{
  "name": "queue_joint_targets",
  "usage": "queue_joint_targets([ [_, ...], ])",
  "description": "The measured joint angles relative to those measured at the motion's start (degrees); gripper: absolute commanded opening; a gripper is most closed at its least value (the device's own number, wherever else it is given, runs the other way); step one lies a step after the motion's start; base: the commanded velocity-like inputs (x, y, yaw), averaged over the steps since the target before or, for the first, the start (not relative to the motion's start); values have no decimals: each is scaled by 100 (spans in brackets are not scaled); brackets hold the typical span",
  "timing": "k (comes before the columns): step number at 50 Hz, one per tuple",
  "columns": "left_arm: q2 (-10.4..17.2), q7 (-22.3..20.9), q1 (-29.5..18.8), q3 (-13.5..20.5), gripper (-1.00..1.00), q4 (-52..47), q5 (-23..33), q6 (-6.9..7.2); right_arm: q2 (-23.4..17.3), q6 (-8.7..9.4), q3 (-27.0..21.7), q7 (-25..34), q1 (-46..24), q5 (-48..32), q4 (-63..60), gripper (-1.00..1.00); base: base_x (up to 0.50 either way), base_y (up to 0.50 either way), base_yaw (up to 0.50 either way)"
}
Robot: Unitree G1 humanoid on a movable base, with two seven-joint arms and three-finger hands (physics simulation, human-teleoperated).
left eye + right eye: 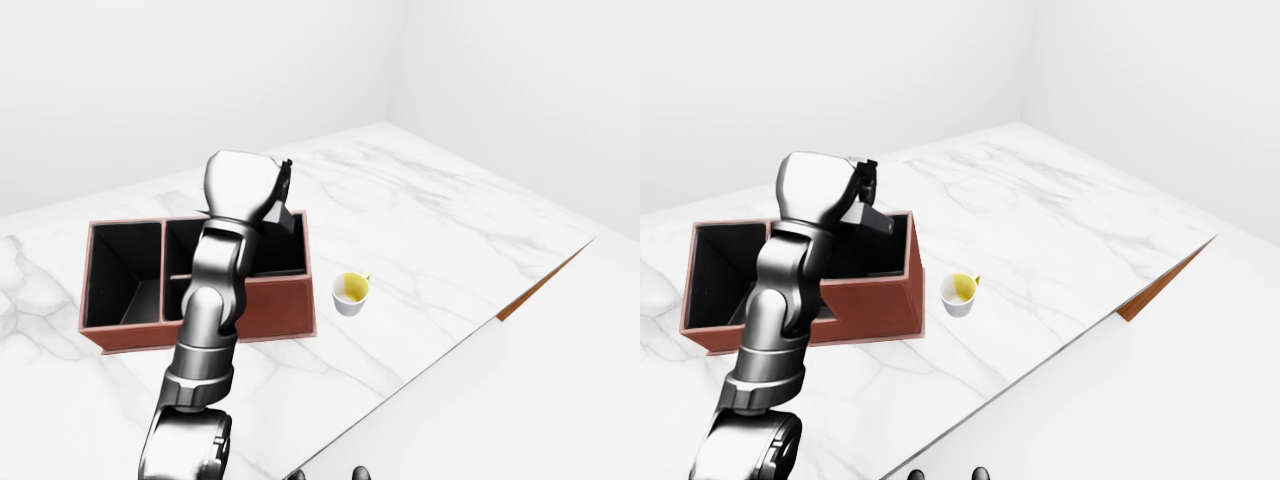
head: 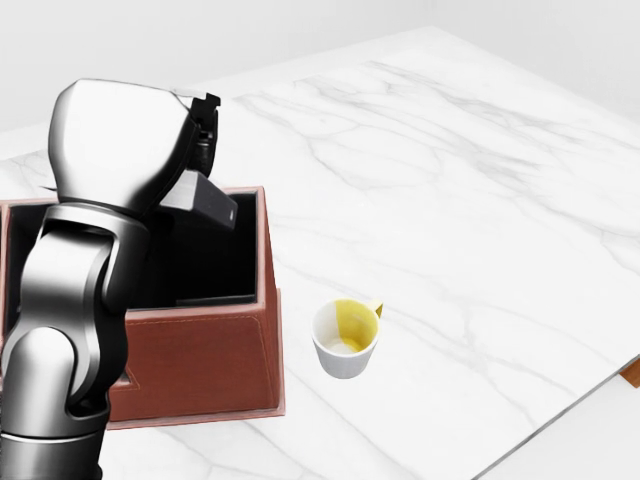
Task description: Pick up the book and place it in the right compartment of the caddy.
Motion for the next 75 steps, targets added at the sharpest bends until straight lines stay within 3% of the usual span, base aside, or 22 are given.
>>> queue_joint_targets([
  [16, -27, -6, -33, -82, -100, 380, 205, -92, 1, 0, 11, 9, -1, -9, 15, 100, 0, 0, 0],
  [29, -67, -38, -84, -184, -100, 732, 418, -340, 3, 0, 7, 16, 5, -13, 21, 100, 0, 0, 0],
  [36, -86, -44, -158, -215, -100, 982, 502, -401, 4, 0, 2, 17, 7, -12, 18, 100, 0, 0, 0],
  [59, -160, 253, -704, -360, -100, 2544, 689, -311, -10, 0, 23, 5, -2, -29, 44, 100, 0, 0, 0],
  [75, -160, 637, -1190, -410, -100, 3881, 472, -191, -3, 0, 25, -5, -2, -29, 10, 100, 0, 0, 0],
])
